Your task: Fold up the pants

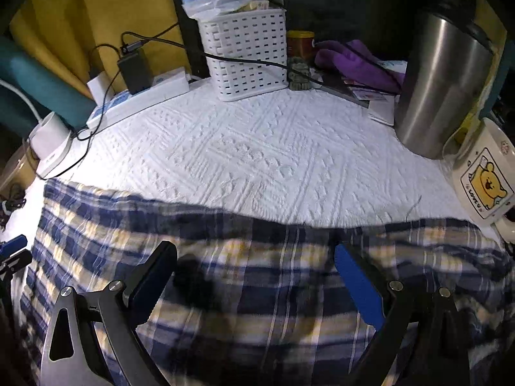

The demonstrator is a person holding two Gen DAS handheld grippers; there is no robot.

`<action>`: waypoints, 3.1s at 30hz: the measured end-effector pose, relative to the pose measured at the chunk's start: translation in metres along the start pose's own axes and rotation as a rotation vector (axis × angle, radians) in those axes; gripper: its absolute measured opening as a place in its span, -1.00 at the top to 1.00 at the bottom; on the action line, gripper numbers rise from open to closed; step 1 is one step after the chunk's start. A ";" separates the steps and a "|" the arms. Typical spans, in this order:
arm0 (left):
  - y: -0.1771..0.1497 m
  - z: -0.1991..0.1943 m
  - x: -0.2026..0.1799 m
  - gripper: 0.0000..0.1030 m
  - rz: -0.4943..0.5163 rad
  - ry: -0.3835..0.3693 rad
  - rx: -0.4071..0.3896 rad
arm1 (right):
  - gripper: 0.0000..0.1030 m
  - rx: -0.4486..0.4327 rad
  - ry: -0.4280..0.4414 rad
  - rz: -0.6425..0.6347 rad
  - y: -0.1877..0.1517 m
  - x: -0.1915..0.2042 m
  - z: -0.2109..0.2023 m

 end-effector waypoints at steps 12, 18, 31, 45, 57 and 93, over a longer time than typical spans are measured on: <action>-0.024 -0.012 -0.030 -0.02 0.008 -0.080 -0.002 | -0.92 -0.023 0.054 -0.105 -0.046 0.028 -0.039; -0.036 -0.008 -0.029 0.56 0.052 -0.015 -0.009 | -0.92 0.014 0.016 -0.162 -0.080 0.034 -0.037; -0.028 -0.051 -0.054 0.57 0.064 -0.013 -0.100 | -0.92 0.017 -0.059 -0.161 -0.124 -0.002 -0.066; -0.065 -0.023 -0.163 0.56 0.197 -0.179 0.002 | -0.92 -0.015 -0.009 -0.157 -0.141 -0.001 -0.073; -0.089 -0.037 -0.163 0.56 0.215 -0.080 -0.031 | -0.91 -0.045 0.019 -0.158 -0.161 -0.018 -0.086; 0.023 0.045 -0.256 0.55 0.229 -0.132 0.048 | -0.83 -0.170 -0.156 0.113 -0.103 -0.206 -0.093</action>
Point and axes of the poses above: each gripper's, at about its wrist camera, not at the fingertips, and z roughly the way its jaws point, x to its left, y to its top, the point moved 3 cm from there along z, roughly the way its jaws point, and after that the axes turned 12 degrees about z, right-handed, at the moved point
